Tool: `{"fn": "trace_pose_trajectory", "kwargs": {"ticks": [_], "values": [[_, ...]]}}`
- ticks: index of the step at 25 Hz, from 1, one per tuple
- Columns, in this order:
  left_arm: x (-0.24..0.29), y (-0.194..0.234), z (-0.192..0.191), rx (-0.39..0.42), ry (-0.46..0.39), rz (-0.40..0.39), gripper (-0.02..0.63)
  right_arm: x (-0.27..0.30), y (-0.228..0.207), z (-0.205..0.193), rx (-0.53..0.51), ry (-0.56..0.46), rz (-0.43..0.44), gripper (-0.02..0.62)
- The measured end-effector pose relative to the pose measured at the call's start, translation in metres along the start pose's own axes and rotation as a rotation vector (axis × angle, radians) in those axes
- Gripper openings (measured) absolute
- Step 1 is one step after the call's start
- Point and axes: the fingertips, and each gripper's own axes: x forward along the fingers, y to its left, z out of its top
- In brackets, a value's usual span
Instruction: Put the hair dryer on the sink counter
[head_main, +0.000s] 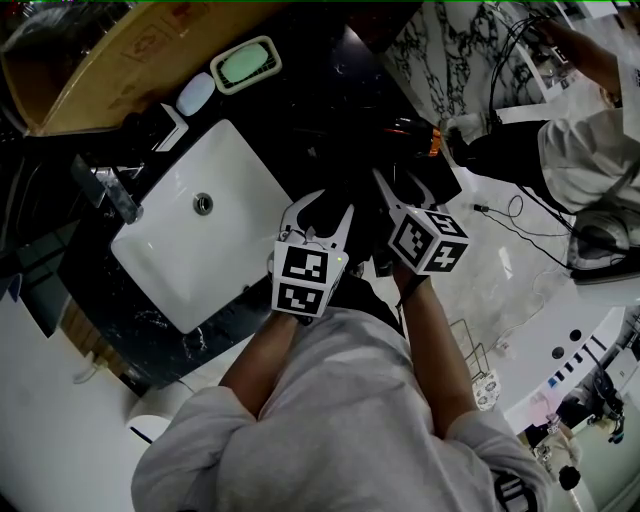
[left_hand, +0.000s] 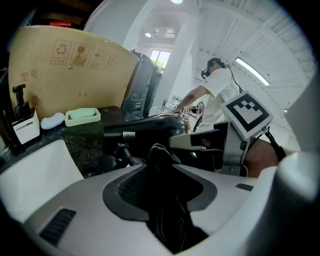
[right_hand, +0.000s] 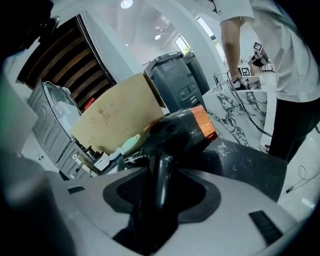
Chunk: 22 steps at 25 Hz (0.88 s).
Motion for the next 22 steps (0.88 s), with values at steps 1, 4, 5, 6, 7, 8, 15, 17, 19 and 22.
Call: {"fn": "trace_pose_trajectory", "kwargs": {"ticks": [1,4,5,6,7,8,15,17,19,22], "values": [[0.0001,0.0002,-0.0001,0.0,0.001,0.0,0.163,0.0004,-0.0003,-0.0004,0.0,0.002,-0.001,0.19],[0.0004,0.0006,0.0003,0.0,0.001,0.001,0.163,0.0014,-0.0007,-0.0003,-0.005,0.006,-0.005,0.19],[0.0003,0.0007,0.0005,0.0,0.001,0.002,0.163,0.0016,-0.0007,-0.0001,-0.007,0.006,-0.007,0.19],[0.0003,0.0007,0.0006,0.0,0.001,0.002,0.163,0.0017,-0.0008,0.0,-0.008,0.007,-0.009,0.19],[0.0002,0.0008,0.0006,-0.001,0.001,0.003,0.163,0.0017,-0.0009,0.0,-0.009,0.008,-0.011,0.19],[0.0002,0.0007,0.0005,-0.001,0.001,0.003,0.163,0.0016,-0.001,-0.0001,-0.01,0.009,-0.015,0.19],[-0.0006,-0.0001,-0.0002,0.008,0.001,0.006,0.163,0.0025,-0.0018,-0.0028,-0.017,0.02,-0.031,0.19],[-0.0005,-0.0005,-0.001,0.013,0.003,0.006,0.163,0.0034,-0.0024,-0.0048,-0.03,0.029,-0.036,0.19],[-0.0005,-0.0009,-0.0015,0.017,0.004,0.007,0.163,0.0036,-0.0024,-0.0053,-0.06,0.03,-0.044,0.19],[-0.0002,-0.0022,-0.0016,0.024,0.003,0.009,0.163,0.0026,-0.0011,-0.0044,-0.113,0.019,-0.053,0.193]]}}
